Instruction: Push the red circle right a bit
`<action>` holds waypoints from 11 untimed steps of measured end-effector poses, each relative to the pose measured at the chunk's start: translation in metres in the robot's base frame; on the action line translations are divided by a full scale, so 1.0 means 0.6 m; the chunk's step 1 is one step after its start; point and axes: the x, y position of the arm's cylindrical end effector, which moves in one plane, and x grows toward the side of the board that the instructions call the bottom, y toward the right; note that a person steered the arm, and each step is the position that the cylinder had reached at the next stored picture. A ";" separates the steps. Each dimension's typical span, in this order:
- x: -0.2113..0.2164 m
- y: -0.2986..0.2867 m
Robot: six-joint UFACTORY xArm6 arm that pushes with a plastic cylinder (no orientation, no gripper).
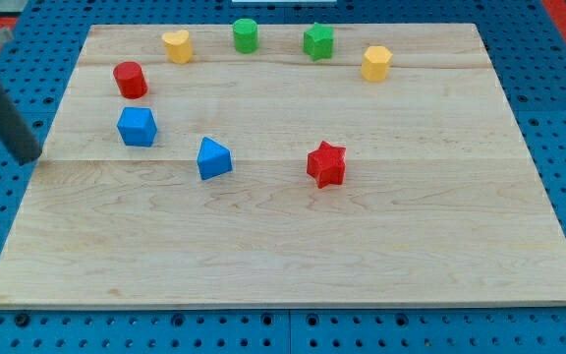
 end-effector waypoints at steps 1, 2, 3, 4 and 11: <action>-0.058 0.000; -0.107 0.024; -0.153 0.052; -0.164 0.053; -0.197 0.134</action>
